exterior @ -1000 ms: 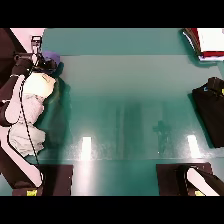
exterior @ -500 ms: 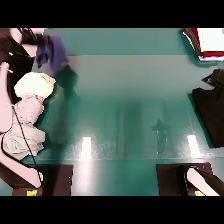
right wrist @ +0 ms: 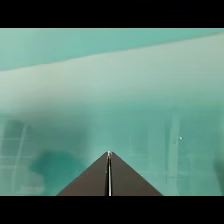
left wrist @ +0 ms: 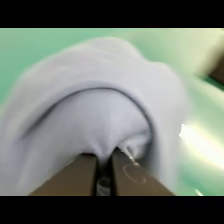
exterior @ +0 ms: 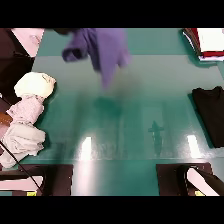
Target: Fold the shirts.
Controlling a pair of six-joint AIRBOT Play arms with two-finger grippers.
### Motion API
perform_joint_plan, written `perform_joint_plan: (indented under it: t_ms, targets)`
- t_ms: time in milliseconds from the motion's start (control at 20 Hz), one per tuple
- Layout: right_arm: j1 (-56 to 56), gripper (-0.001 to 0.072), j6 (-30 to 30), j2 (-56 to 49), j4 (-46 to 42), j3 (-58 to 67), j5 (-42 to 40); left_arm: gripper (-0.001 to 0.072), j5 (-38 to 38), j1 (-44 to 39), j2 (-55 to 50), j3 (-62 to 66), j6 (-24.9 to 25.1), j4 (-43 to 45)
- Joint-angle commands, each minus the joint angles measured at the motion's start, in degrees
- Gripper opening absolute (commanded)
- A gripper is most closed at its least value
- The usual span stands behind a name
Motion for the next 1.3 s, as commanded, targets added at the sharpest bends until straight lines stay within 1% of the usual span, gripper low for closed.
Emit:
perform_joint_plan:
  t_ms: [0,100,150,200,250,300,350,450,500,550,600,700,800,900,1050,1200,1250]
  targets:
    - [0.04,0.0025,-0.02,0.33,0.39,1.73,2.75,0.0026,-3.30,-5.99,-0.04,-9.14,2.93,1.01]
    - [0.04,0.0025,-0.04,0.33,0.22,1.73,4.74,0.0029,0.20,-6.60,-2.54,-14.29,1.68,6.16]
    - [0.04,0.0025,-0.04,0.31,0.22,1.73,5.49,0.0079,1.90,-6.10,-3.87,-15.82,-0.72,9.27]
    - [0.04,0.0025,-0.07,0.31,0.22,1.73,5.81,0.0409,1.92,-4.96,-5.14,-16.31,-4.00,11.50]
    - [0.04,0.0025,-0.07,0.31,0.22,1.73,5.84,0.0575,0.92,-3.26,-6.10,-16.28,-7.54,11.91]
    - [0.04,0.0025,-0.07,0.31,0.20,1.73,5.84,0.0572,-0.96,-1.07,-6.27,-16.28,-9.99,11.80]
    - [0.04,0.0025,-0.07,0.31,0.17,1.73,5.84,0.0572,-3.56,0.96,-6.12,-16.28,-10.86,11.26]
    - [0.04,0.0025,-0.11,0.31,-0.17,1.73,5.55,0.0571,-11.91,4.59,-6.10,-16.90,-10.86,9.73]
    - [0.04,0.0025,-0.13,0.31,-0.17,1.73,5.51,0.0571,-14.69,5.55,-5.68,-19.04,-10.86,9.14]
    - [0.04,0.0025,-0.31,0.31,-0.17,1.73,5.49,0.0571,-14.62,5.66,-4.63,-22.99,-10.84,8.92]
    - [0.04,0.0025,-0.76,0.28,-0.17,1.73,5.46,0.0571,-13.77,5.46,-3.06,-28.96,-10.45,8.33]
    - [0.04,0.0025,-0.90,0.28,-0.11,1.73,5.49,0.0572,-9.90,5.46,0.57,-42.84,-7.67,1.40]
    - [0.04,0.0025,-0.92,0.17,-0.04,1.73,5.49,0.0572,-5.97,5.46,3.78,-55.63,-3.10,-5.62]
    - [0.04,0.0025,-0.92,0.15,-0.07,1.70,5.42,0.0572,-2.25,5.46,5.01,-64.00,-1.29,-7.28]
    - [0.04,0.0025,-0.92,0.13,-0.09,1.70,5.51,0.0573,2.19,5.46,5.01,-69.81,0.37,-7.74]
    - [0.04,0.0025,-0.90,0.15,-0.09,1.70,5.55,0.0572,2.47,5.25,4.98,-70.05,3.17,-10.58]
    - [0.04,0.0025,-0.90,0.15,-0.07,1.70,5.66,0.0573,3.52,4.44,4.98,-70.05,3.15,-10.14]
